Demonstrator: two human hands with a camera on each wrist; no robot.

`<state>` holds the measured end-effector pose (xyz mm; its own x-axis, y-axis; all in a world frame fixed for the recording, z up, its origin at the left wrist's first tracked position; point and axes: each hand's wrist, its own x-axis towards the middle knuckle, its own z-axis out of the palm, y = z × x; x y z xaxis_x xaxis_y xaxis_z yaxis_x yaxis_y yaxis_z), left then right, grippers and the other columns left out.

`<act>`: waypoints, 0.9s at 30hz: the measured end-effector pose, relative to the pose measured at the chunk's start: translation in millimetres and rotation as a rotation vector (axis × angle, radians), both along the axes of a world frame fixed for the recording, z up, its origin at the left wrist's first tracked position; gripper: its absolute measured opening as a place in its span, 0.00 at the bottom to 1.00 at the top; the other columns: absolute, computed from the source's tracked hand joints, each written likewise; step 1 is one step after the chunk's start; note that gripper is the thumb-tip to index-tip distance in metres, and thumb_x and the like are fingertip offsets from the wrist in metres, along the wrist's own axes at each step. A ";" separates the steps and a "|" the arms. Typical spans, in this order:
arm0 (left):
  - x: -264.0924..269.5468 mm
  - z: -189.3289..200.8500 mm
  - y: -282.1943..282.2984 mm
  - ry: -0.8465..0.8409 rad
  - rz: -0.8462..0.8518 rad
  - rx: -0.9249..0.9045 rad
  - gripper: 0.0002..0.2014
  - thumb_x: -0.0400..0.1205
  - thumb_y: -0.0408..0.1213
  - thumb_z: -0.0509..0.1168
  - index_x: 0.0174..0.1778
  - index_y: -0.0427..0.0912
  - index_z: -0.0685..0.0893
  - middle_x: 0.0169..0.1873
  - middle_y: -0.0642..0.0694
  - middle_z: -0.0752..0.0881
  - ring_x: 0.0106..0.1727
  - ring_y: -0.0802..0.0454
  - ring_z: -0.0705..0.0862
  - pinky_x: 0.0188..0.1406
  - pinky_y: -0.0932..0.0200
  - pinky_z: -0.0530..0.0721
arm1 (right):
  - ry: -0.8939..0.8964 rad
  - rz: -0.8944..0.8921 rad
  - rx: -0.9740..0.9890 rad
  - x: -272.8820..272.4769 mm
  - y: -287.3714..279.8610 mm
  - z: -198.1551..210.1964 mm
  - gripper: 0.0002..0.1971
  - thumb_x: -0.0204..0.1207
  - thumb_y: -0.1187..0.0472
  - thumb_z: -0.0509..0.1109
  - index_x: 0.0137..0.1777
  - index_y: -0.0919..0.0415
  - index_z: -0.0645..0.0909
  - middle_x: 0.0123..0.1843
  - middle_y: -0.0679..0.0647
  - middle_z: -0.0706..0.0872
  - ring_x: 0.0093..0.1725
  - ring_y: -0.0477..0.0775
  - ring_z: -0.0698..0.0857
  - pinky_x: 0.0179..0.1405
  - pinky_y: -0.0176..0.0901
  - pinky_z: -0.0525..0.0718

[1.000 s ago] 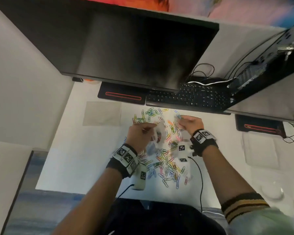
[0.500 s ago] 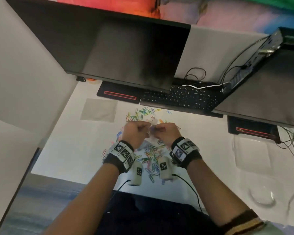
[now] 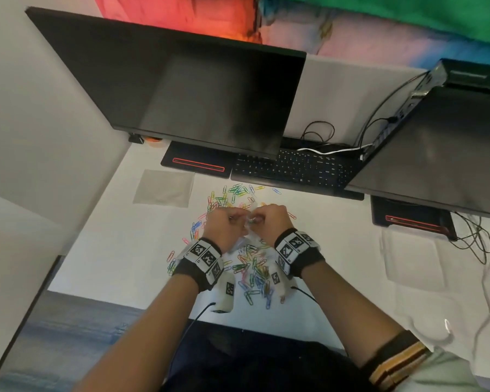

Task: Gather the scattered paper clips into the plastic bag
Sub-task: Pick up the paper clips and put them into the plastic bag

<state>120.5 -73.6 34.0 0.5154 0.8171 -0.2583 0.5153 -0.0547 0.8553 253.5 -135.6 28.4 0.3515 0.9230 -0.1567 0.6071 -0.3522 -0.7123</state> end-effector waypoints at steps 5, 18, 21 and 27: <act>3.1 -3.7 -1.3 -0.008 0.005 0.009 0.09 0.81 0.28 0.68 0.53 0.41 0.91 0.43 0.42 0.93 0.39 0.48 0.92 0.46 0.50 0.92 | 0.000 0.084 -0.032 -1.4 -3.9 0.9 0.11 0.78 0.69 0.67 0.49 0.61 0.91 0.46 0.58 0.93 0.42 0.54 0.88 0.42 0.32 0.77; -11.4 -9.3 6.5 -0.125 0.085 -0.059 0.11 0.82 0.27 0.66 0.55 0.40 0.91 0.43 0.42 0.91 0.32 0.57 0.89 0.34 0.70 0.88 | 0.197 -0.083 -0.040 35.8 -64.2 -5.6 0.14 0.69 0.53 0.80 0.54 0.48 0.88 0.50 0.43 0.89 0.46 0.43 0.88 0.48 0.44 0.89; -14.8 -8.8 9.9 -0.161 0.107 -0.118 0.10 0.82 0.27 0.66 0.55 0.39 0.91 0.48 0.41 0.91 0.35 0.56 0.90 0.35 0.68 0.89 | 0.121 -0.008 -0.511 37.8 -93.9 -28.3 0.37 0.53 0.43 0.86 0.64 0.44 0.75 0.52 0.47 0.81 0.45 0.49 0.86 0.46 0.48 0.90; -16.7 -4.5 12.3 -0.127 0.052 -0.098 0.11 0.83 0.29 0.66 0.58 0.40 0.90 0.51 0.43 0.91 0.39 0.52 0.91 0.40 0.62 0.91 | -0.031 0.168 -0.514 -1.7 -114.9 -65.9 0.49 0.47 0.44 0.88 0.68 0.44 0.65 0.58 0.49 0.68 0.49 0.49 0.78 0.47 0.41 0.81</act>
